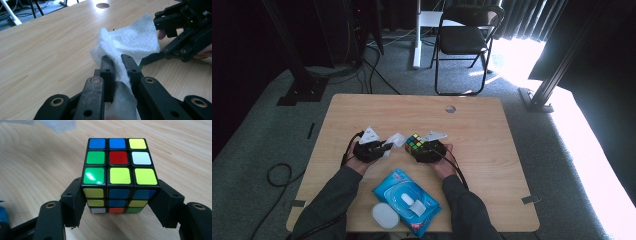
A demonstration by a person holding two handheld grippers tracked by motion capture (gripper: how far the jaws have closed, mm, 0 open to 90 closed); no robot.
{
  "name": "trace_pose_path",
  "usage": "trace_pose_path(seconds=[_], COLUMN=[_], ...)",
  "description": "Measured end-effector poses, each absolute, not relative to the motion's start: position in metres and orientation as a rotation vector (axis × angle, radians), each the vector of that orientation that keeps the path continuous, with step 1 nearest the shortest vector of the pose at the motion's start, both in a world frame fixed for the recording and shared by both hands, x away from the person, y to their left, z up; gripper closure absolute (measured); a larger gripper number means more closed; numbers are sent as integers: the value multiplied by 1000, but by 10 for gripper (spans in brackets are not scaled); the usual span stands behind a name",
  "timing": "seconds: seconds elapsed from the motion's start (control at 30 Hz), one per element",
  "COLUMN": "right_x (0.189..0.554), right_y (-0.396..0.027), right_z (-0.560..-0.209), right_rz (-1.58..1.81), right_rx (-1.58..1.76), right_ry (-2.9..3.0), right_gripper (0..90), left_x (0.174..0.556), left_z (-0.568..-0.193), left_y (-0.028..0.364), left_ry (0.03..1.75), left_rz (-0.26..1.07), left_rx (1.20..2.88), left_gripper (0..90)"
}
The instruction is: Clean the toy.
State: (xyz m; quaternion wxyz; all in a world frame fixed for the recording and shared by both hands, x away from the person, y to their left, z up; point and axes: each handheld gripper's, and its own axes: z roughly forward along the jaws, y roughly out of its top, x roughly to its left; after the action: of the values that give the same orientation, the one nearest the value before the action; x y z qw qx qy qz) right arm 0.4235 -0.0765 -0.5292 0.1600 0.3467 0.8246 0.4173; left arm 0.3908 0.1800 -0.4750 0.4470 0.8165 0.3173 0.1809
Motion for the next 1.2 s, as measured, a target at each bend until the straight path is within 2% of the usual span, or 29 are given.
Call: trace_pose_path(seconds=[0.5, 1.2], right_x=[409, 397], right_y=[-64, -45], right_z=[-507, -498], right_rz=[1205, 1248], right_rx=[795, 657], right_ry=[2393, 2452], right_gripper=[344, 345], left_x=[396, 403], left_z=[-471, -463], left_y=[158, 161], left_ry=[744, 779], left_rz=[448, 499], left_rx=[2046, 2037], left_gripper=[823, 818])
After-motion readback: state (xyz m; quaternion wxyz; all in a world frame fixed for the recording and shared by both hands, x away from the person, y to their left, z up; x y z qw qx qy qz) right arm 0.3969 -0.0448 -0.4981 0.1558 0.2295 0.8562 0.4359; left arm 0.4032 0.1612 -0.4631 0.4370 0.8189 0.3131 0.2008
